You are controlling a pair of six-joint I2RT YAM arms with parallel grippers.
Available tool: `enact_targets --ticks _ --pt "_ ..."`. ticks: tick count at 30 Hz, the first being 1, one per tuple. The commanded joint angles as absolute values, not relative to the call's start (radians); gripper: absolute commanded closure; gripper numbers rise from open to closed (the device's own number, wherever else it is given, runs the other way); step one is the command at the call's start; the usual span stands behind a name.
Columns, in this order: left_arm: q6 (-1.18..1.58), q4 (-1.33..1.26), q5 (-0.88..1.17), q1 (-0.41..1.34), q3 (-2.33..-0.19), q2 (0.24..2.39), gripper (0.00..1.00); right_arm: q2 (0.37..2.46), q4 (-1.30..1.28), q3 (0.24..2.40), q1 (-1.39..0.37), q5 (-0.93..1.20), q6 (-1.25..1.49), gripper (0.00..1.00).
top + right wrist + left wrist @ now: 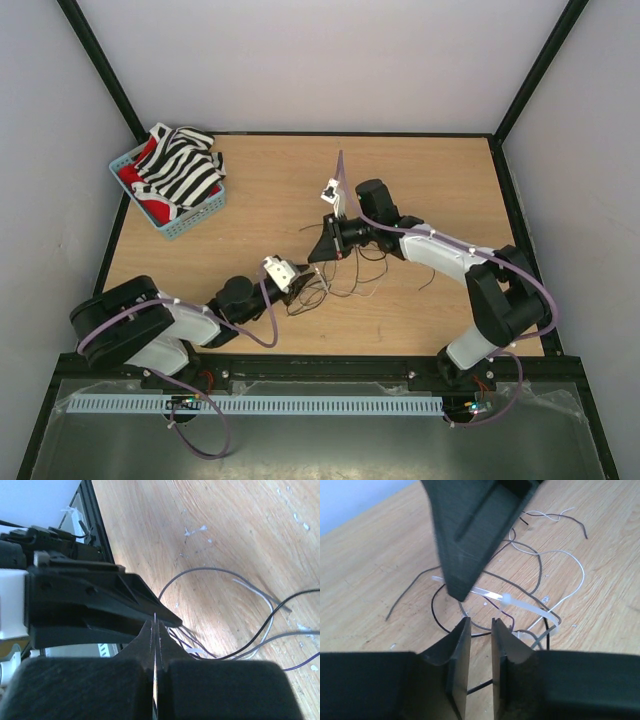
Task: Zip-tie the wires
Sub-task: Tie the cable at the center of the board.
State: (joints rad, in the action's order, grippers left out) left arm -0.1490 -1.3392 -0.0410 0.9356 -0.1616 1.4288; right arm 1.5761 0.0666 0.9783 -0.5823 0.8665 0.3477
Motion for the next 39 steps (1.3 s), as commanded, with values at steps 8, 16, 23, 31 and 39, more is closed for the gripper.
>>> enact_targets --ticks 8,16,23,31,39 --pt "0.036 -1.352 0.113 0.840 -0.088 1.250 0.45 1.514 0.233 0.897 -0.592 0.802 0.474 1.00" --pt "0.165 -1.335 0.152 0.824 -0.146 1.267 0.42 1.488 0.318 0.862 -0.612 0.763 0.554 1.00" --pt "0.177 -1.336 0.098 0.824 -0.201 1.302 0.40 1.480 0.331 0.856 -0.620 0.762 0.570 1.00" --pt "0.160 -1.337 0.069 0.824 -0.237 1.345 0.49 1.480 0.339 0.858 -0.622 0.766 0.577 1.00" --pt "0.169 -1.337 0.093 0.822 -0.238 1.369 0.65 1.479 0.341 0.867 -0.621 0.750 0.582 1.00"
